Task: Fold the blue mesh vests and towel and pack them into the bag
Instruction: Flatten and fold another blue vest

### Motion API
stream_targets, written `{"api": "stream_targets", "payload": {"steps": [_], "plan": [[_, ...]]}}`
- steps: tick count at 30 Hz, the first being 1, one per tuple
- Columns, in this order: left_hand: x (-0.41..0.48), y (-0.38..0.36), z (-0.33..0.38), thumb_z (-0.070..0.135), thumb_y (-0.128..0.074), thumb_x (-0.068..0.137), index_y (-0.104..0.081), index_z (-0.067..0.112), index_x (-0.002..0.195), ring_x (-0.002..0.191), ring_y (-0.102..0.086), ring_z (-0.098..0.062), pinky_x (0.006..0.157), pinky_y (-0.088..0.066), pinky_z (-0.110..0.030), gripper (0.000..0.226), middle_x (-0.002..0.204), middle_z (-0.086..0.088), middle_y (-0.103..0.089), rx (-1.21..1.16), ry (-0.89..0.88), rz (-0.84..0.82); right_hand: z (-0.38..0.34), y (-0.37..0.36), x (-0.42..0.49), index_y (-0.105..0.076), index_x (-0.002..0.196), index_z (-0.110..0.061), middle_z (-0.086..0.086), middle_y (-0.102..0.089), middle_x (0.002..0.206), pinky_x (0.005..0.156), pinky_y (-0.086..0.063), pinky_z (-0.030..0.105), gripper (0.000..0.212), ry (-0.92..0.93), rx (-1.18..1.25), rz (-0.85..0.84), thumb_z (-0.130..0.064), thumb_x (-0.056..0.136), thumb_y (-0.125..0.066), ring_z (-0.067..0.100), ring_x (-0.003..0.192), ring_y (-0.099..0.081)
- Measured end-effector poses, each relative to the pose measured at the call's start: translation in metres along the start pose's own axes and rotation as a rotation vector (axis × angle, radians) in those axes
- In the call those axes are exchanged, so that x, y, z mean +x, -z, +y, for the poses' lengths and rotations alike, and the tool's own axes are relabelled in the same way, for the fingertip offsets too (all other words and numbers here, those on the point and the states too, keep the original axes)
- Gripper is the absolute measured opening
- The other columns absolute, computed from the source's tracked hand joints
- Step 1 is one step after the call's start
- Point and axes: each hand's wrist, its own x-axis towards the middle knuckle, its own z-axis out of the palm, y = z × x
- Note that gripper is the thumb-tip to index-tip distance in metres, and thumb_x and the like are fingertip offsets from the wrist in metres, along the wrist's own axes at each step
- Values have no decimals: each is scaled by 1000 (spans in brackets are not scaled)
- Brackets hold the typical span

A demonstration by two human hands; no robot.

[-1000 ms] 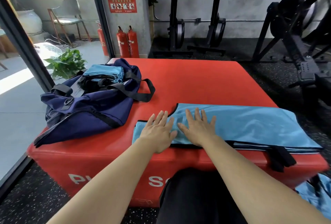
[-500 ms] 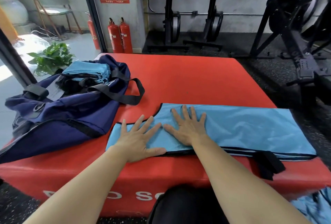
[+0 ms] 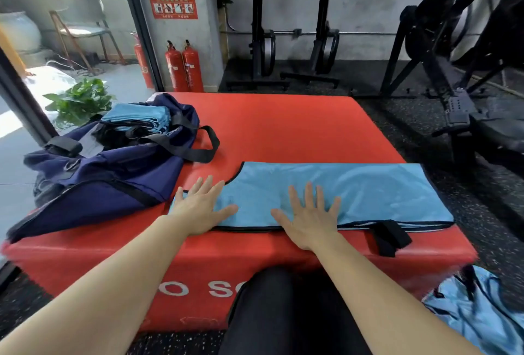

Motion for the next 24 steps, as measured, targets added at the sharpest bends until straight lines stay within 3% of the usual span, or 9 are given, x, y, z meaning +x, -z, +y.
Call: {"api": "stream_targets", "payload": {"steps": [3,7,11,15,20,24], "plan": [[-9,-5,-9,53,-34,100,-10,22,156,151,-3,-23,121,-5,-51,68,164,-8,-6,83,66,63,-11,-6,-11,11,154,-35,5,21,161,112,16,64,80,91,-64,-21,-77,89,-9,26,147,22],[-29,-13,-12,39,-33,104,-20,18,154,150,-7,-27,119,-15,-45,55,162,-14,-10,121,125,42,-14,-13,-21,12,154,-36,4,19,162,112,11,65,80,106,-70,-55,-77,89,-10,26,148,20],[-44,-16,-14,25,-41,100,-35,14,140,128,-42,-32,97,-40,-44,41,140,-14,-43,57,282,118,-11,-14,-30,13,153,-37,3,19,162,114,8,64,79,122,-100,-54,-77,89,-10,26,148,19],[-47,-12,-10,14,-49,93,-41,9,130,121,-46,-31,89,-44,-41,38,129,-13,-53,-61,410,228,-11,-12,-34,15,153,-37,3,20,162,113,10,64,79,126,-115,-67,-76,90,-10,25,148,20],[-42,-2,-11,8,-51,84,-55,12,112,112,-56,-32,92,-48,-40,29,120,-10,-60,-292,556,170,-14,-9,-33,16,152,-37,4,21,162,113,12,64,79,122,-137,-90,-77,89,-9,26,148,19],[-40,3,-15,13,-53,79,-57,14,103,107,-58,-32,90,-49,-39,24,112,-8,-61,-368,590,156,-16,-7,-32,13,154,-36,5,17,162,112,15,63,81,110,-138,-87,-78,88,-8,27,149,16]]}}
